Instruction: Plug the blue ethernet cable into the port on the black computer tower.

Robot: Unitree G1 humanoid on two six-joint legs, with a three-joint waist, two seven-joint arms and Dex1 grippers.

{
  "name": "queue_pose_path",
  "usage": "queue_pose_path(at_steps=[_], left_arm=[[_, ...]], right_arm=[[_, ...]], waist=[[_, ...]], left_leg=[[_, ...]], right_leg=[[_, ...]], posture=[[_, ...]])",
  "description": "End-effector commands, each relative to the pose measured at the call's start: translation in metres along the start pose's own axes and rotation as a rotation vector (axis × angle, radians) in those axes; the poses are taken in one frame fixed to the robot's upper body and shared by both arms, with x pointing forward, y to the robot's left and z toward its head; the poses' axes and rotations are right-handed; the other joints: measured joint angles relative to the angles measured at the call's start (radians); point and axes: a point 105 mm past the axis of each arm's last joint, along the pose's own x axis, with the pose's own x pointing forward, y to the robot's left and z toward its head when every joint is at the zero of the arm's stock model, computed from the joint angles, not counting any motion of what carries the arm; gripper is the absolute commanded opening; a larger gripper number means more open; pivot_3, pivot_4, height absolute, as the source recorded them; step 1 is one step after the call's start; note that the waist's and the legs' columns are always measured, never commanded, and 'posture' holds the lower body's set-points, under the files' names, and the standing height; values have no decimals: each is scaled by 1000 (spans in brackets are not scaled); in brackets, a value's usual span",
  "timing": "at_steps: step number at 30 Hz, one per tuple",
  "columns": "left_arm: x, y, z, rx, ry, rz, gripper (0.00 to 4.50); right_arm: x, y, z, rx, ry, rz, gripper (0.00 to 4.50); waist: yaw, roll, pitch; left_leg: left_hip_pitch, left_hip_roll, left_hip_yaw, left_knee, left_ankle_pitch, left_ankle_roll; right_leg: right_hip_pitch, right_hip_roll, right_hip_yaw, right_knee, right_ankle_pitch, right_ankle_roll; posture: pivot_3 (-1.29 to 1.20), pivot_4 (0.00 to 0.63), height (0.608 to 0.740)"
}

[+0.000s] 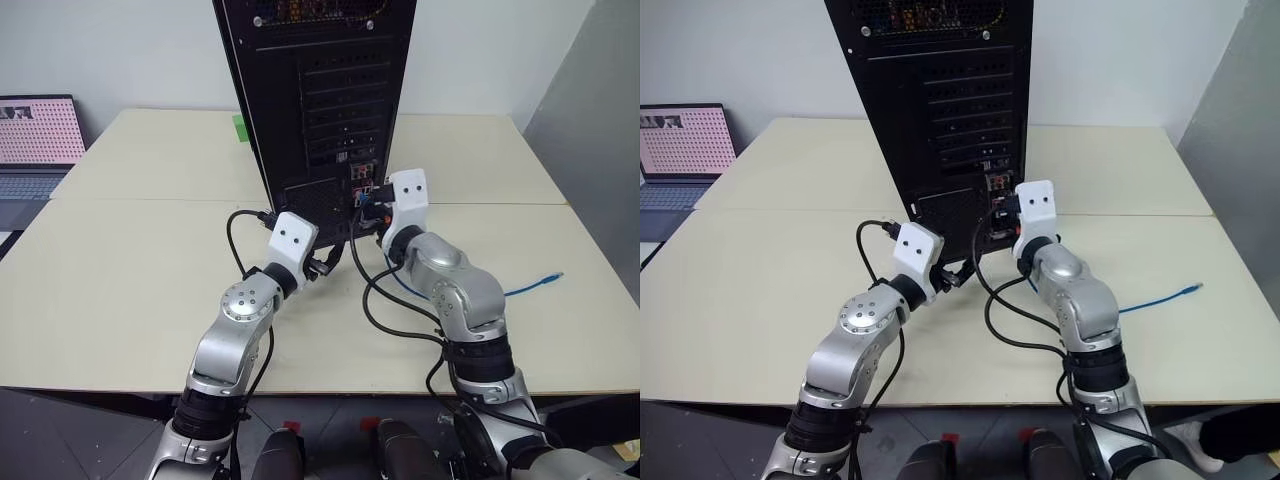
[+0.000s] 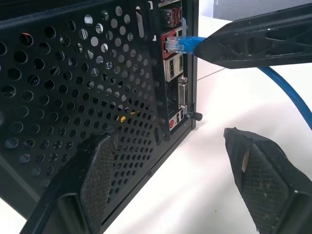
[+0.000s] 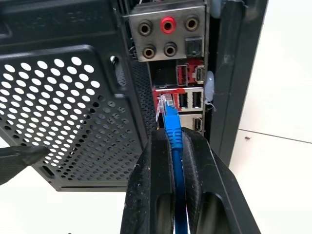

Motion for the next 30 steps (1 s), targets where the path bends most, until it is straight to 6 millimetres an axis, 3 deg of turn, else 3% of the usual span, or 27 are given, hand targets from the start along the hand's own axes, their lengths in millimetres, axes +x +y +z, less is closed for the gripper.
queue_pose_path(at_steps=[1,16,30], left_arm=[[-1,-2,12,25,-52,-3,3690],[0,-2,14,21,-61,2,3690],[1,-1,16,17,-69,11,3690]], right_arm=[[1,8,22,-32,-77,29,0],[6,6,15,-68,-59,4,0],[12,15,34,-23,-111,-2,0]], waist=[[0,0,0],[-3,0,0],[-18,0,0]], left_leg=[[0,0,0,0,0,0],[0,0,0,0,0,0],[0,0,0,0,0,0]], right_leg=[[0,0,0,0,0,0],[0,0,0,0,0,0],[-1,0,0,1,0,0]], posture=[[0,150,740],[0,150,740],[0,150,740]])
